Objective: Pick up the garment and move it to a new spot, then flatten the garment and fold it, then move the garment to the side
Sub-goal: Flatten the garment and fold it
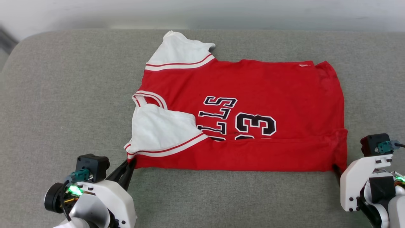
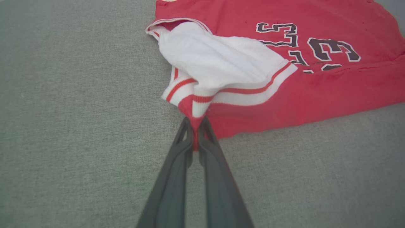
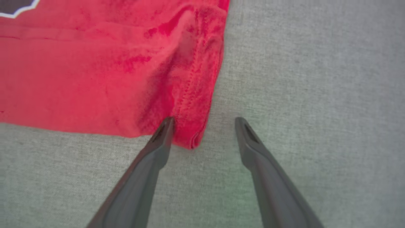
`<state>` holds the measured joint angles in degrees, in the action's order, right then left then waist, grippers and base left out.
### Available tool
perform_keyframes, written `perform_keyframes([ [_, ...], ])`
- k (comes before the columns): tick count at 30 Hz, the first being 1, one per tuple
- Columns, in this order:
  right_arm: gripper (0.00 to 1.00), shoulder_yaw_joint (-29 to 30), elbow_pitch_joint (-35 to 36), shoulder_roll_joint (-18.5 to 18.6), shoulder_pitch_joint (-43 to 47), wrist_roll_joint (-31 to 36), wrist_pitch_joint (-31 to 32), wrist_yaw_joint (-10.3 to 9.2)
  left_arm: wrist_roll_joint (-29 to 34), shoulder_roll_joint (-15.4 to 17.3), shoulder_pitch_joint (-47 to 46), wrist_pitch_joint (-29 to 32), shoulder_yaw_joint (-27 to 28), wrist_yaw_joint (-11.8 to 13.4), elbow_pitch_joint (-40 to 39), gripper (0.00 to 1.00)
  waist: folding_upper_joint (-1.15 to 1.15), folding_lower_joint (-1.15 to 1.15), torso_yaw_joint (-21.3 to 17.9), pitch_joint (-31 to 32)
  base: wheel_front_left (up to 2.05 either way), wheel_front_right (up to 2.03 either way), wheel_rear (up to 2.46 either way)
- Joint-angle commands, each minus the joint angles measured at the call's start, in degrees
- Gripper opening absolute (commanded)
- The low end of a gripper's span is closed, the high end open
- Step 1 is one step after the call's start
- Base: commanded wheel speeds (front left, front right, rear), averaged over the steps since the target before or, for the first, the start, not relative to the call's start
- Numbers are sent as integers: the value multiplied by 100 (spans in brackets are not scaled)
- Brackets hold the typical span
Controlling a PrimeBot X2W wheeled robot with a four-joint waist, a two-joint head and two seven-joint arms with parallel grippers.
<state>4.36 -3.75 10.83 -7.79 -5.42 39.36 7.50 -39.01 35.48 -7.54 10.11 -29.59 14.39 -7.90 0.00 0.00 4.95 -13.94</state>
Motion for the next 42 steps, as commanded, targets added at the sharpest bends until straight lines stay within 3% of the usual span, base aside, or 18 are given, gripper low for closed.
perform_keyframes([
  [1,100,-15,-61,-34,-29,-40,1,-2,12,2,-5,2,-9,35,-23,0,0,0,27,-29,0,0,0],
  [7,100,-201,-382,-29,48,-88,121,-1,32,-2,5,27,-66,26,-31,0,0,0,89,-125,0,0,0],
  [9,57,-269,-489,-17,91,-84,194,6,44,15,-1,35,-73,31,2,0,0,0,96,-149,0,0,0],
  [11,0,-305,-561,10,97,-97,223,6,47,34,-9,46,-83,17,51,0,0,0,90,-163,0,0,0],
  [24,0,-42,-298,187,165,-218,52,-6,-73,290,385,137,-178,-95,337,0,0,0,-194,340,0,0,0],
  [33,0,172,435,335,849,-417,382,-6,-207,561,1074,229,-238,50,-2,0,0,0,-281,593,0,0,0],
  [35,0,360,744,300,1174,-423,513,-6,-290,527,1276,236,-302,49,-87,0,0,0,-279,592,0,0,0],
  [42,0,340,727,214,1386,-428,600,-6,-358,358,1245,265,-465,-76,117,0,0,0,-267,574,0,0,0],
])
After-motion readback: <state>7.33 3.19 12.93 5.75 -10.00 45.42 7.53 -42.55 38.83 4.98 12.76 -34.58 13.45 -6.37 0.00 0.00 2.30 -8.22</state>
